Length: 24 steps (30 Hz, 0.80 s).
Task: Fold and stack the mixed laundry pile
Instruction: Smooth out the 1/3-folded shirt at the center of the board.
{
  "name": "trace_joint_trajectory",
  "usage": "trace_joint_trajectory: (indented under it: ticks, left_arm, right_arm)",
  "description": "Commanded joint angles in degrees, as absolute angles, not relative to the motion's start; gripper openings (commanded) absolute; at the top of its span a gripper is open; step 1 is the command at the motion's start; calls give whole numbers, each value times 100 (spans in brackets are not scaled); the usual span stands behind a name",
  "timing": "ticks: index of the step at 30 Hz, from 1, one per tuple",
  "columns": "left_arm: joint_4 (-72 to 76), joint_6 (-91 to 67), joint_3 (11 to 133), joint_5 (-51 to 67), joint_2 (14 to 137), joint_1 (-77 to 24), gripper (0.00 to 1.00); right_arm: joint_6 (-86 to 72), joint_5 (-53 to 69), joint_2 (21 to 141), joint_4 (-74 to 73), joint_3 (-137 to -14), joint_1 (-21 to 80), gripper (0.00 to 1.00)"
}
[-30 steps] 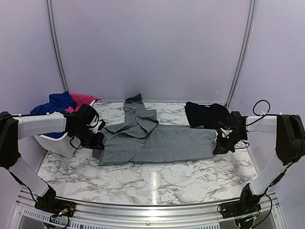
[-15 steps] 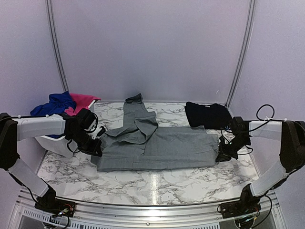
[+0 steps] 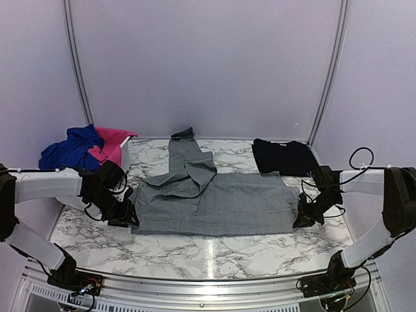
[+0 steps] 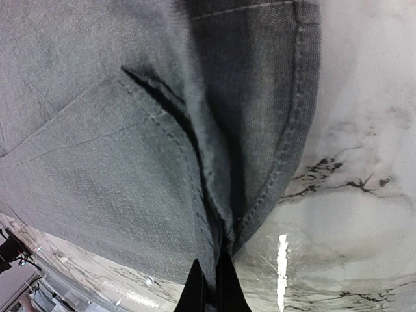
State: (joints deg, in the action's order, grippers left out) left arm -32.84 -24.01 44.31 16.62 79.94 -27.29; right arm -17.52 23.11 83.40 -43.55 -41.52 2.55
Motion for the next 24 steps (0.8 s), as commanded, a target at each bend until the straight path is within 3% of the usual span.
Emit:
trace_joint_trajectory:
  ticks: [1, 9, 13, 19, 21, 23, 24]
  left_arm:
    - [-2833, -2978, 4160, 1747, 8141, -2738, 46]
    - [-2611, -2922, 4280, 2065, 8230, -2733, 24]
    - [-2644, -2751, 4420, 2205, 8208, -2733, 0]
    - [-3174, -2510, 4661, 1979, 7735, -2750, 0]
    - [-3305, -2628, 4525, 1994, 7576, -2775, 0]
    - [-3299, -2836, 4311, 1998, 7401, -2815, 0]
    - [-3294, -2914, 4228, 1983, 7331, -2833, 0]
  right_arm:
    - [-1789, 2354, 8386, -4287, -4132, 216, 0]
    - [-1685, 2396, 8537, -4323, -4298, 219, 0]
    - [-1579, 2402, 8624, -4441, -4566, 213, 0]
    - [-1583, 2214, 8589, -4667, -4733, 219, 0]
    - [-1607, 2162, 8566, -4718, -4728, 219, 11]
    - [-1623, 1842, 8441, -4826, -4912, 218, 37]
    - [-1654, 1638, 8325, -4861, -5018, 219, 45]
